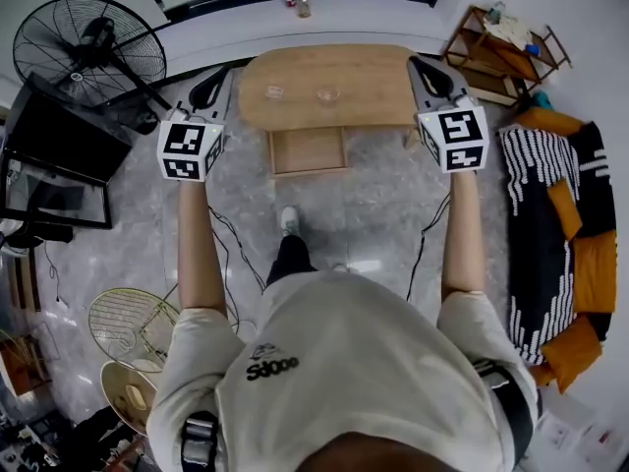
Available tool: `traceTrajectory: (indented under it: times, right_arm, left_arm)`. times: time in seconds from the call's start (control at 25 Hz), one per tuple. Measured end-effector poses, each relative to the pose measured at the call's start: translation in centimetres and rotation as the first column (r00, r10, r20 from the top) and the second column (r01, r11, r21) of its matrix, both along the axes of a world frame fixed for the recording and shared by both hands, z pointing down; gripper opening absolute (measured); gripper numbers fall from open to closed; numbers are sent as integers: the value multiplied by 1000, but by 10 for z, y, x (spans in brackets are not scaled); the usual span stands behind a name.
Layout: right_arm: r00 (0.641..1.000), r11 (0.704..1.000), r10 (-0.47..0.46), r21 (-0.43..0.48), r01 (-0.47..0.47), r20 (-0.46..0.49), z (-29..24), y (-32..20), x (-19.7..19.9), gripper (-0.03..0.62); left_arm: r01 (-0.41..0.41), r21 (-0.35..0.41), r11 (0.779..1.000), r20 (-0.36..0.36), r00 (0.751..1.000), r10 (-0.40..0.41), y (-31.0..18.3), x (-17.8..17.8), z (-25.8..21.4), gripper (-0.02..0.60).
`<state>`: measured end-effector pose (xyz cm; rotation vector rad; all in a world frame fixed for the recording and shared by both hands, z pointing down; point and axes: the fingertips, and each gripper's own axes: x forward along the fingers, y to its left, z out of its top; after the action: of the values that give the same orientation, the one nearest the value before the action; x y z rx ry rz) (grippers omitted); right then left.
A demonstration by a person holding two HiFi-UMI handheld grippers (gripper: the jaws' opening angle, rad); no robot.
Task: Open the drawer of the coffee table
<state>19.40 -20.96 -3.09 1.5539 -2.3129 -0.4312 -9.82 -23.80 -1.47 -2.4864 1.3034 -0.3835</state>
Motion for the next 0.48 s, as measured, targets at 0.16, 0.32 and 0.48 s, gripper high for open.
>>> traceTrajectory:
  times: [0.16, 0.32, 0.48]
  right_arm:
    - [999, 999, -36, -34, 36, -11, 6, 41, 2, 6]
    - [997, 996, -75, -57, 74, -13, 7, 67, 6, 6]
    - [996, 995, -86, -57, 87, 5, 2, 81, 5, 6]
  left_arm:
    - [31, -22, 999, -11, 999, -31, 46, 4, 3, 20]
    - [36, -3, 999, -15, 999, -36, 78, 11, -5, 20]
    - [38, 2, 999, -24, 999, -38, 102, 12, -13, 20]
